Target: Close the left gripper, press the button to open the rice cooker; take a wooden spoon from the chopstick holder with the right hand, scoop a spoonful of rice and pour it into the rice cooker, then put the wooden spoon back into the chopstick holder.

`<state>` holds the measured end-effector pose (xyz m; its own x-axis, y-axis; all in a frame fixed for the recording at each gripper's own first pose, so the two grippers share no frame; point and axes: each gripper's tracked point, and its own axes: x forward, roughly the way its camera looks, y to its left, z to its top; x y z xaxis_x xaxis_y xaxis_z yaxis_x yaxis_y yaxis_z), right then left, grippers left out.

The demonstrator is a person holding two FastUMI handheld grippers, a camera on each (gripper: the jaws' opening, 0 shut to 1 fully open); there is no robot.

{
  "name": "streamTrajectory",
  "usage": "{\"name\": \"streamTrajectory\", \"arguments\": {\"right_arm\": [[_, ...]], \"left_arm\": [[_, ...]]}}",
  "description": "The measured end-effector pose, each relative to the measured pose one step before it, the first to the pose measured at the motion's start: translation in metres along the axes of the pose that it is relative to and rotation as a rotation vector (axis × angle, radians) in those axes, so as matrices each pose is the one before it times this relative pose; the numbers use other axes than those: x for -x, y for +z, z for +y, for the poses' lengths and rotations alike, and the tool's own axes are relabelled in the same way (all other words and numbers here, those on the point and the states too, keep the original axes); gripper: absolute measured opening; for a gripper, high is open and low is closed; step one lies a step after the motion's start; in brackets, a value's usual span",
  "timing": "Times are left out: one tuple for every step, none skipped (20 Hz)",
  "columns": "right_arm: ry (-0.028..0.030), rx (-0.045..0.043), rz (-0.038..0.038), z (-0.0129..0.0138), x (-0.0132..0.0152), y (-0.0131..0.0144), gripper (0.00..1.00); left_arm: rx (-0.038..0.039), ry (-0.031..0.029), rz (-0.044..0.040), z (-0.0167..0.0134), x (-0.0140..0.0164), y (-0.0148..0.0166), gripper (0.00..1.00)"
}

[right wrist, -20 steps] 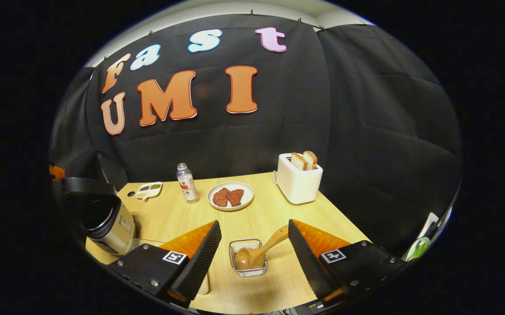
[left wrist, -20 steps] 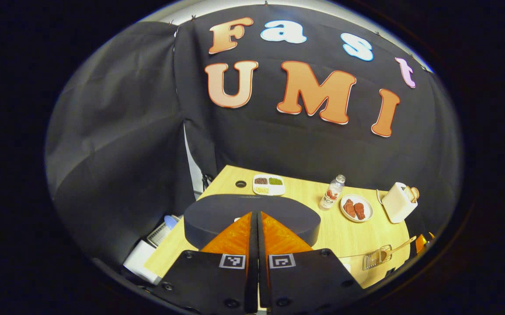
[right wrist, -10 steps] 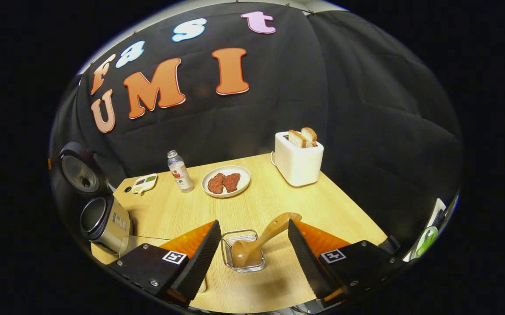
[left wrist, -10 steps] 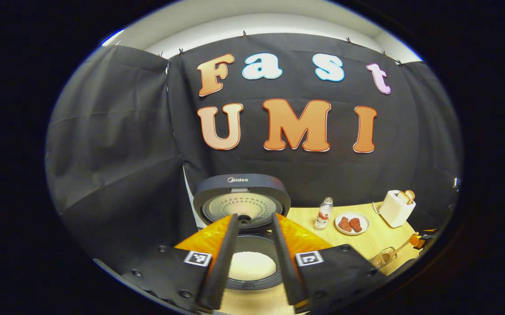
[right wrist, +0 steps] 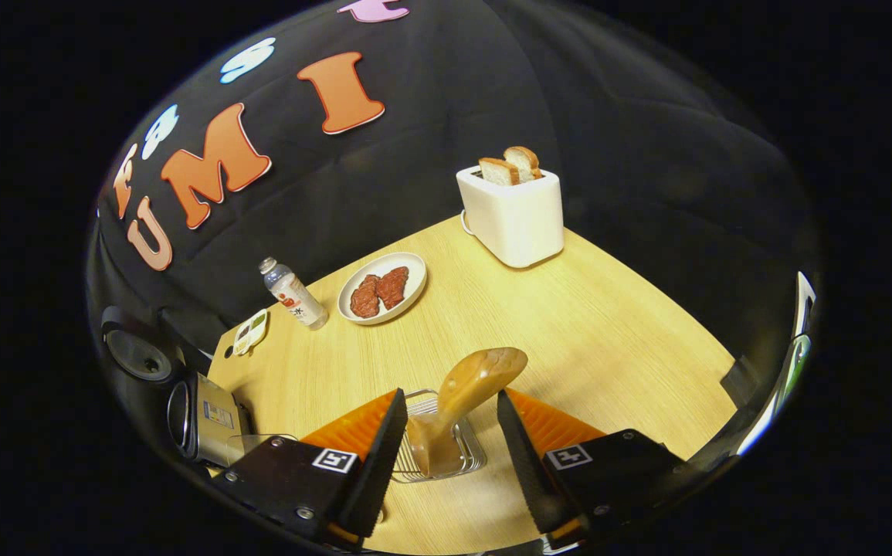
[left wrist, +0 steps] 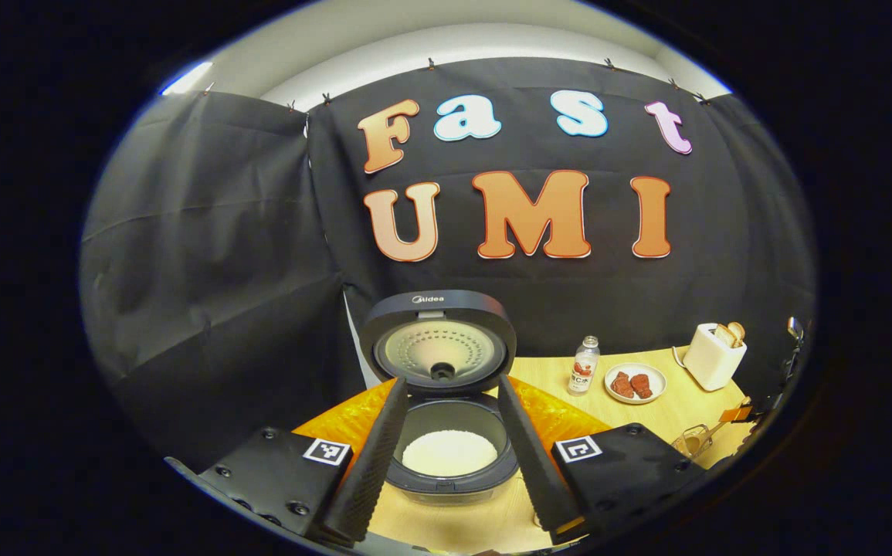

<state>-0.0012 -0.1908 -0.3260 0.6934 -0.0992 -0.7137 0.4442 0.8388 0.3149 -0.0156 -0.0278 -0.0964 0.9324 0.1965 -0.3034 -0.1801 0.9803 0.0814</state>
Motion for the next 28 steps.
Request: {"name": "streamTrajectory", "arguments": {"right_arm": [[0.00564,-0.01396,0.00957,0.00012,-0.00741,-0.00121,0.68],[0.00385,-0.02191,0.01197,-0.00082,-0.00605,-0.00169,0.64],[0.01191,-0.03005,0.03441,0.00194,-0.00449,-0.00660,0.55],[0.02661,-0.02619,0.01598,0.00520,-0.00117,-0.00193,0.50],[-0.00087,-0.02085,-0.00262,-0.00220,-0.00292,-0.00028,0.31],[-0.00867,-0.01498,-0.01814,-0.00335,-0.00254,0.00310,0.27],[0.00394,-0.00628,-0.00283,0.00132,0.00262,-0.00148,0.17],[0.00115,0.00194,-0.00446,0.00133,0.00104,-0.00128,0.15],[0.00042,0.01045,-0.00846,0.00117,0.00176,-0.00006,0.13],[0.00151,0.00974,-0.00812,0.00145,0.00237,0.00042,0.12],[-0.00386,0.00839,-0.00318,0.00024,0.00507,-0.00017,0.11],[-0.00365,-0.00075,-0.01552,0.00153,0.00334,0.00402,0.09],[0.00241,0.00086,-0.01815,0.00354,0.00671,0.00586,0.08],[0.00021,0.00087,-0.01475,0.00357,0.00653,0.00509,0.08],[0.00010,0.00306,-0.02064,0.00311,0.00479,0.00571,0.08],[0.00131,0.00312,-0.01611,0.00420,0.00658,0.00519,0.08],[-0.00291,0.00286,-0.01664,0.00230,0.00791,0.00528,0.08],[0.00130,-0.00155,-0.02005,0.00349,0.00706,0.00728,0.08],[-0.00115,-0.00062,-0.02200,0.00309,0.00858,0.00575,0.08],[0.00437,-0.00132,-0.01482,0.00500,0.00725,0.00519,0.08],[0.00421,-0.00222,-0.01482,0.00665,0.00648,0.00314,0.08],[0.01721,-0.00618,-0.00459,0.01053,0.00862,0.00265,0.08],[0.01716,-0.00277,0.00052,0.00848,0.00948,-0.00039,0.08],[0.02237,0.00834,0.00091,0.01238,0.00605,-0.00158,0.08],[0.02280,0.01130,-0.00109,0.01362,0.00693,-0.00271,0.08],[0.02605,0.01872,0.00695,0.01575,0.00335,-0.00474,0.08],[0.02768,0.02406,0.00732,0.01647,0.00297,-0.00833,0.08],[0.02812,0.03095,0.00578,0.01728,0.00171,-0.00685,0.08]], "left_arm": [[0.00820,0.00037,0.01342,-0.00368,0.00240,-0.00522,0.82],[0.01051,0.01129,0.01181,-0.00079,0.00395,-0.00535,0.84],[0.00325,0.00162,0.01543,-0.00317,0.00281,-0.00559,0.86],[-0.00610,-0.00075,0.00632,-0.00458,0.00237,-0.00418,0.82],[-0.01470,0.00008,-0.00122,-0.00226,0.00190,-0.00131,0.82],[-0.01715,0.00565,-0.00671,0.00032,0.00212,0.00172,0.79],[-0.01539,0.00236,-0.00531,-0.00081,0.00057,0.00177,0.82],[-0.01003,-0.00342,-0.00424,-0.00320,0.00098,-0.00010,0.82],[-0.00798,-0.00615,-0.00450,-0.00208,-0.00034,0.00154,0.82],[-0.00673,-0.00680,-0.00603,-0.00168,-0.00030,0.00186,0.82],[-0.00639,-0.00715,-0.00645,-0.00005,-0.00146,0.00223,0.82],[-0.00493,-0.00566,-0.00587,0.00035,-0.00161,0.00154,0.82],[-0.00425,-0.00876,-0.00593,0.00026,-0.00190,0.00192,0.82],[-0.00329,-0.00824,-0.00260,0.00027,-0.00221,0.00056,0.82],[-0.00104,-0.00922,-0.00422,0.00068,-0.00212,0.00046,0.82],[0.00001,-0.01081,-0.00469,0.00159,-0.00141,0.00116,0.82],[0.00072,-0.00624,-0.00788,0.00220,-0.00042,0.00222,0.82],[0.00443,-0.00473,-0.01132,0.00389,-0.00181,0.00256,0.82],[0.00415,-0.00179,-0.00942,0.00385,-0.00109,0.00154,0.75],[0.00508,-0.00185,-0.00857,0.00468,-0.00198,0.00012,0.82],[0.00297,-0.00516,-0.01023,0.00319,-0.00014,0.00039,0.75],[0.00233,0.00193,-0.01692,0.00565,0.00002,0.00218,0.81],[0.00033,0.00301,-0.01446,0.00529,-0.00037,0.00212,0.88],[-0.00188,-0.00039,-0.00860,0.00340,-0.00099,-0.00116,0.93],[-0.00066,-0.00122,-0.00700,0.00301,-0.00086,-0.00054,0.96],[0.00140,0.00552,-0.01002,0.00559,-0.00022,0.00146,0.90],[0.00209,-0.00673,-0.00469,0.00228,-0.00084,0.00054,0.92],[0.00541,-0.00919,-0.00866,0.00071,0.00037,0.00058,0.94]]}}
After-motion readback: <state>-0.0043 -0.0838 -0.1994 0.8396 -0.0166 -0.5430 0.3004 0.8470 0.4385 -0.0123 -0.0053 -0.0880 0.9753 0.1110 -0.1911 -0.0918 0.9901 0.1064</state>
